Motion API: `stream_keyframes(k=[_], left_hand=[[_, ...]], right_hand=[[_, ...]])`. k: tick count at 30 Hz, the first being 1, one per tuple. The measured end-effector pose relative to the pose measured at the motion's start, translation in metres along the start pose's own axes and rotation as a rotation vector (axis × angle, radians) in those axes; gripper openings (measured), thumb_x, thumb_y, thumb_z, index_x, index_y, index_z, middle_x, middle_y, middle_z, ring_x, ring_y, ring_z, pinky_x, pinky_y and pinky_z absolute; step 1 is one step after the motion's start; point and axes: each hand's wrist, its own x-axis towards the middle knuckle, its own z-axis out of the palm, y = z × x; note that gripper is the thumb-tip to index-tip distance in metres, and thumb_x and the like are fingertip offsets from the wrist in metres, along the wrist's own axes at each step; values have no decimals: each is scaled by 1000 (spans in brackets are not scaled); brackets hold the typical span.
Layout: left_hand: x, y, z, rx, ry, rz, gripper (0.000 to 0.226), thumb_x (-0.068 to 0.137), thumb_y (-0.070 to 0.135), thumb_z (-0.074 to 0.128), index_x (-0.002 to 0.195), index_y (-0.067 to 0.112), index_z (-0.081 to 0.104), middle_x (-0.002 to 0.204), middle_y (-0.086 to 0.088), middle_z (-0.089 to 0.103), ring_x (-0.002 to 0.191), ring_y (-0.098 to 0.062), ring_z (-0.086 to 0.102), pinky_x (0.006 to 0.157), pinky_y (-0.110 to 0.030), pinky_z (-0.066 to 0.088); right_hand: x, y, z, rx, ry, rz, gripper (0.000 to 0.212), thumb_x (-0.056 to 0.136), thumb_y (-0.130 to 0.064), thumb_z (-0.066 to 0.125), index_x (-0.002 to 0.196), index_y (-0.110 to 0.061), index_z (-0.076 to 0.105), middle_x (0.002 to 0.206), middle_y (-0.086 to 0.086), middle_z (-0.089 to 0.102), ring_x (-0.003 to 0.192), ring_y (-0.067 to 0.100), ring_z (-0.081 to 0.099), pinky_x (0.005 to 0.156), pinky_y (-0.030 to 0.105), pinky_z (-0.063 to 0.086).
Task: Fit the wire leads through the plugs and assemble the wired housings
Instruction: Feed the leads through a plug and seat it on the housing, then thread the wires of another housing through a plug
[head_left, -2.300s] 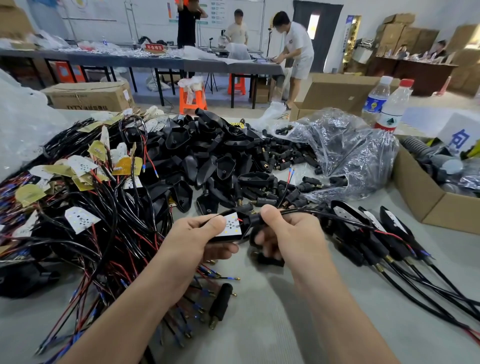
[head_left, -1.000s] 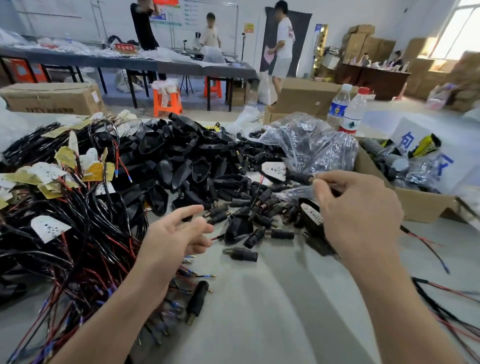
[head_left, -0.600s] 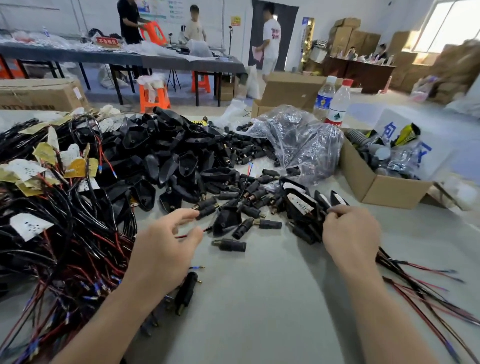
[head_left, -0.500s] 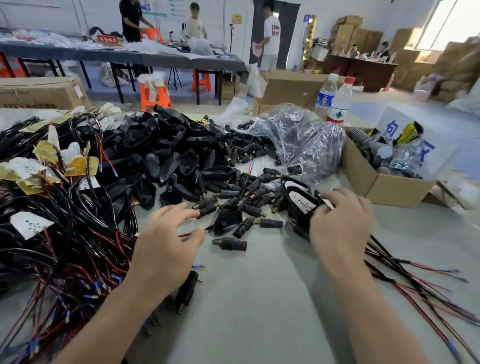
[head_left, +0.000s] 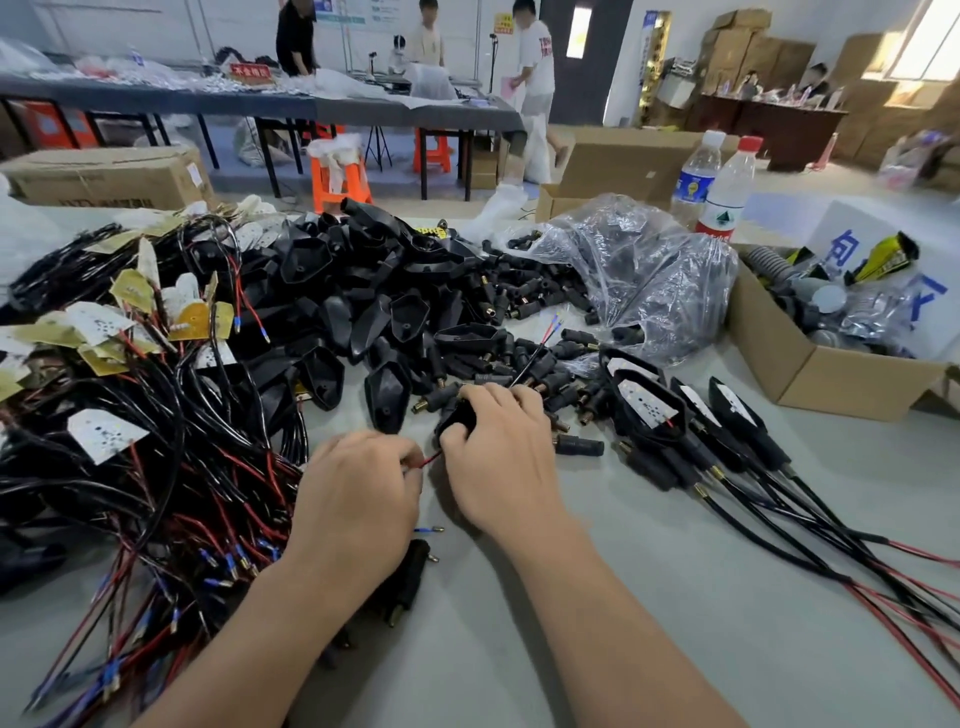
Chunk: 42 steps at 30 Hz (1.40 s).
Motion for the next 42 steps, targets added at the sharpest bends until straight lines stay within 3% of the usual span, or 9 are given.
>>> stream_keyframes(k=[5, 12, 20, 23, 26, 30, 33, 36, 42], left_hand=[[-4, 8, -8, -9, 196, -76, 14, 87, 21, 74, 77, 30, 71, 59, 12, 62, 55, -6, 38, 69, -29, 32], [1, 5, -13, -376, 316, -160, 17, 101, 23, 59, 91, 36, 64, 71, 19, 67, 76, 2, 63, 62, -12, 39], [-4, 10, -16, -421, 339, -9, 15, 97, 22, 66, 98, 34, 73, 71, 20, 69, 66, -5, 65, 61, -18, 49], [-5, 9, -14, -219, 361, 8, 14, 94, 23, 71, 100, 32, 79, 61, 13, 63, 61, -13, 59, 58, -32, 50], [-3, 7, -15, -98, 381, -15, 14, 88, 21, 76, 95, 33, 82, 58, 10, 58, 59, -17, 54, 54, -26, 38], [-2, 5, -9, -30, 22, 49, 10, 89, 35, 71, 92, 38, 80, 78, 19, 68, 77, -13, 64, 65, -29, 46], [-3, 7, -11, -252, -73, -24, 35, 87, 54, 67, 121, 47, 70, 109, 34, 63, 106, 4, 60, 88, -20, 46], [-2, 10, -18, -566, -48, -8, 44, 83, 50, 66, 124, 65, 57, 114, 35, 67, 112, 15, 58, 89, -11, 45], [7, 7, -21, -1026, -182, -58, 35, 105, 11, 54, 133, 31, 63, 117, 13, 76, 115, -5, 69, 97, -21, 53]], right_hand=[[2, 16, -12, 16, -35, 62, 38, 88, -28, 53, 125, -26, 62, 122, -3, 60, 116, 22, 44, 106, 35, 34], [-1, 11, -19, 108, 54, 75, 28, 85, -11, 58, 107, -24, 70, 97, -3, 62, 99, 24, 56, 90, 39, 43], [-8, 10, -29, 205, -49, 96, 54, 85, -14, 60, 135, -35, 57, 104, -8, 72, 102, 22, 63, 92, 34, 48], [-9, 9, -29, 275, -24, 104, 55, 83, -4, 61, 128, -37, 62, 86, -15, 70, 88, 8, 63, 81, 1, 38], [-4, 10, -33, 420, 132, 193, 43, 87, -8, 62, 118, -37, 66, 77, -19, 70, 78, -3, 58, 75, 0, 35], [-4, 6, -34, 604, 212, 351, 26, 90, -11, 57, 91, -36, 66, 79, -20, 69, 68, 15, 66, 70, 34, 54], [-7, -1, -28, 591, 141, 355, 22, 88, -10, 55, 85, -30, 66, 72, -13, 68, 69, 15, 67, 68, 30, 51], [-12, -9, -22, 529, 89, 288, 16, 90, -17, 57, 82, -28, 64, 68, -15, 67, 67, 2, 59, 59, 11, 39], [-17, -13, -21, 486, 29, 136, 15, 89, -22, 60, 75, -26, 63, 72, -21, 65, 69, 0, 58, 58, 10, 38]])
